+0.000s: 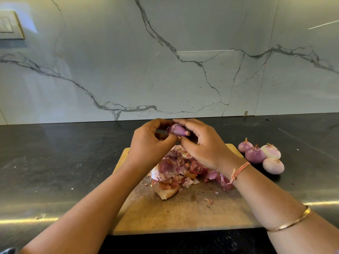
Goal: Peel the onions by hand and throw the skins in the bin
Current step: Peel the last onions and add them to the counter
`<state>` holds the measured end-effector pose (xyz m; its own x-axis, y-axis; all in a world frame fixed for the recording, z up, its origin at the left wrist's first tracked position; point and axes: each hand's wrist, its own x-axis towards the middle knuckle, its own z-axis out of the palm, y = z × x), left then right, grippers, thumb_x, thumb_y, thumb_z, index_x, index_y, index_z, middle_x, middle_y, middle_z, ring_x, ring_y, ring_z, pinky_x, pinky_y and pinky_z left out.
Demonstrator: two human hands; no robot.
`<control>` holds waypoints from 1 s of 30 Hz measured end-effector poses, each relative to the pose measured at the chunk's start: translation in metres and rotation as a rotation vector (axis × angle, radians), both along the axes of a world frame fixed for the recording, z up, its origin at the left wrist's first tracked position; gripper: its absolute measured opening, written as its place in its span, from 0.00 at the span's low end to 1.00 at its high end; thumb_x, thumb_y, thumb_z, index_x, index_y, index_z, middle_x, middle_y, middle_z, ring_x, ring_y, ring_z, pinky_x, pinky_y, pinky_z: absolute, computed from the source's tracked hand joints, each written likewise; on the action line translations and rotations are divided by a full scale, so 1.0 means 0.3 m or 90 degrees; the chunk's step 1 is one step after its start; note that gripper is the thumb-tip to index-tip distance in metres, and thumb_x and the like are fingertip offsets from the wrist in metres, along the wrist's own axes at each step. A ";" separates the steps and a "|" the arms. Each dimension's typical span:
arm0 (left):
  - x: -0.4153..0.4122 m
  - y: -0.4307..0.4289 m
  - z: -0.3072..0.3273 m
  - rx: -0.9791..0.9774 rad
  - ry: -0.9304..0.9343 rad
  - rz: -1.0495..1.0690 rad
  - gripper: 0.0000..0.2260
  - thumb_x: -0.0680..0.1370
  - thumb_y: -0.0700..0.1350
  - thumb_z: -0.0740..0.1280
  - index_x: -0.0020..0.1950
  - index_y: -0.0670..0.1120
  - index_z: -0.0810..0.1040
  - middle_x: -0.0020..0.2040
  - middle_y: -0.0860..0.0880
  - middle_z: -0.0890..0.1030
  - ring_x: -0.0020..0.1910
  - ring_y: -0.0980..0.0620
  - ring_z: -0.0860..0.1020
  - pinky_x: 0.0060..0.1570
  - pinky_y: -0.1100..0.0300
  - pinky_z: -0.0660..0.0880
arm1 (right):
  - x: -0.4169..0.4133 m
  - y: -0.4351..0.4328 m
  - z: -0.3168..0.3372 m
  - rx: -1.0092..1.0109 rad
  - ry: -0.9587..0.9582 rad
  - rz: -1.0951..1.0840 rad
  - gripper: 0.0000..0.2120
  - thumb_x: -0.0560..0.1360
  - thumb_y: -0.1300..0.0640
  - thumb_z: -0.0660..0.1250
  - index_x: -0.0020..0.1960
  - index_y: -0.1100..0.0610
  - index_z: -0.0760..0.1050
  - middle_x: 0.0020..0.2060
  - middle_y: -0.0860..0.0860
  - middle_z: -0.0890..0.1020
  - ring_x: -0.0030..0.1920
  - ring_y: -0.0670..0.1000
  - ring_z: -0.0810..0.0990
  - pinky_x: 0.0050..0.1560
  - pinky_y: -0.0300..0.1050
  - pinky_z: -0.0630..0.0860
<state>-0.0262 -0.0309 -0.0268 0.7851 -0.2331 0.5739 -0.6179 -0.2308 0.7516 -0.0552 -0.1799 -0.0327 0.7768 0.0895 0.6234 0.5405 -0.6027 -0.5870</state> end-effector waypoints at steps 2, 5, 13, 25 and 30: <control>0.004 -0.001 -0.002 0.012 -0.007 0.012 0.11 0.73 0.39 0.70 0.49 0.53 0.78 0.40 0.59 0.81 0.37 0.60 0.81 0.36 0.70 0.77 | 0.002 -0.001 0.000 -0.008 -0.014 -0.003 0.20 0.75 0.65 0.66 0.66 0.59 0.74 0.59 0.51 0.78 0.60 0.44 0.75 0.61 0.31 0.69; 0.011 -0.002 -0.004 0.028 -0.024 0.035 0.10 0.73 0.40 0.71 0.52 0.50 0.79 0.41 0.59 0.81 0.37 0.60 0.80 0.38 0.67 0.78 | 0.006 0.001 0.000 -0.029 -0.025 -0.009 0.20 0.75 0.65 0.66 0.67 0.60 0.74 0.59 0.51 0.78 0.60 0.44 0.75 0.61 0.30 0.69; 0.016 -0.005 -0.002 0.052 -0.015 0.061 0.11 0.72 0.41 0.71 0.51 0.53 0.77 0.43 0.60 0.80 0.37 0.61 0.80 0.37 0.67 0.78 | 0.009 0.002 0.000 -0.041 -0.020 -0.006 0.20 0.76 0.64 0.66 0.68 0.61 0.73 0.61 0.51 0.78 0.61 0.45 0.75 0.62 0.33 0.70; 0.031 0.012 0.001 0.019 -0.037 0.077 0.12 0.75 0.37 0.68 0.42 0.56 0.78 0.35 0.55 0.82 0.36 0.53 0.82 0.39 0.58 0.80 | 0.007 -0.008 0.008 0.039 -0.010 -0.006 0.17 0.77 0.64 0.65 0.65 0.59 0.75 0.57 0.50 0.79 0.58 0.43 0.76 0.60 0.29 0.69; 0.038 0.006 -0.015 0.054 -0.059 0.118 0.08 0.76 0.39 0.66 0.49 0.50 0.82 0.37 0.55 0.82 0.37 0.53 0.81 0.39 0.59 0.77 | 0.011 -0.010 0.005 0.038 -0.019 -0.023 0.16 0.76 0.64 0.66 0.63 0.55 0.75 0.57 0.50 0.79 0.58 0.46 0.76 0.61 0.39 0.73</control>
